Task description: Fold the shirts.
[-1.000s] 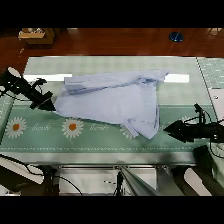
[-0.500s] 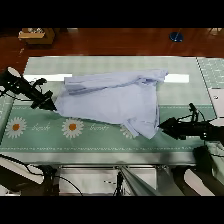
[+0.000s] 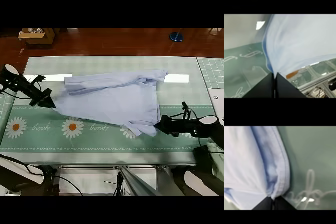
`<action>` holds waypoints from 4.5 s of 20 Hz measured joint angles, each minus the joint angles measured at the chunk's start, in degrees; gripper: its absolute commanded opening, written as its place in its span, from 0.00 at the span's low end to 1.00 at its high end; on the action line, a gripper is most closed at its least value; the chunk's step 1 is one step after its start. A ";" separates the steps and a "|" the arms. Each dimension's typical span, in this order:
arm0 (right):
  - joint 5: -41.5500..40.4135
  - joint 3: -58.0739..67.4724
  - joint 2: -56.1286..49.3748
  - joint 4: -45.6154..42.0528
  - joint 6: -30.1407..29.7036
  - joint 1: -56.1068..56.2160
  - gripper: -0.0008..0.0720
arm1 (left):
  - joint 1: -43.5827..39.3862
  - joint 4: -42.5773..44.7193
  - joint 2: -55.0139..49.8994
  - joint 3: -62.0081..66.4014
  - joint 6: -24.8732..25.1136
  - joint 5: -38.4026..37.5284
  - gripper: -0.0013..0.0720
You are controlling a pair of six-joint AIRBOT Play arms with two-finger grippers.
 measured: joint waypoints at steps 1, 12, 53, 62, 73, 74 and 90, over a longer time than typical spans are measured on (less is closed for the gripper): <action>1.11 0.44 1.99 0.24 -0.07 -0.96 0.05 | 0.00 -0.35 0.22 1.90 0.04 -0.48 0.05; 11.34 41.27 23.32 -0.07 2.84 -6.47 0.05 | 0.11 -20.65 19.82 32.39 0.00 3.04 0.05; 34.10 97.59 -33.94 -34.38 7.54 8.20 0.05 | -2.84 -2.25 19.91 20.35 -0.94 3.63 0.05; 32.89 90.09 -43.82 -34.71 8.79 9.11 0.06 | -6.29 -2.40 2.91 20.35 3.43 11.65 0.05; 45.29 88.59 -41.13 -35.01 5.40 3.37 0.55 | 0.55 0.07 -1.75 24.39 -0.28 -3.10 0.73; 46.58 85.92 -39.26 -35.65 5.55 1.38 0.55 | 2.34 0.22 -0.85 23.02 -0.90 -4.96 0.73; 30.45 32.83 -11.82 -15.78 -5.29 -17.75 0.63 | 13.53 -8.11 18.12 -30.01 4.04 6.29 0.87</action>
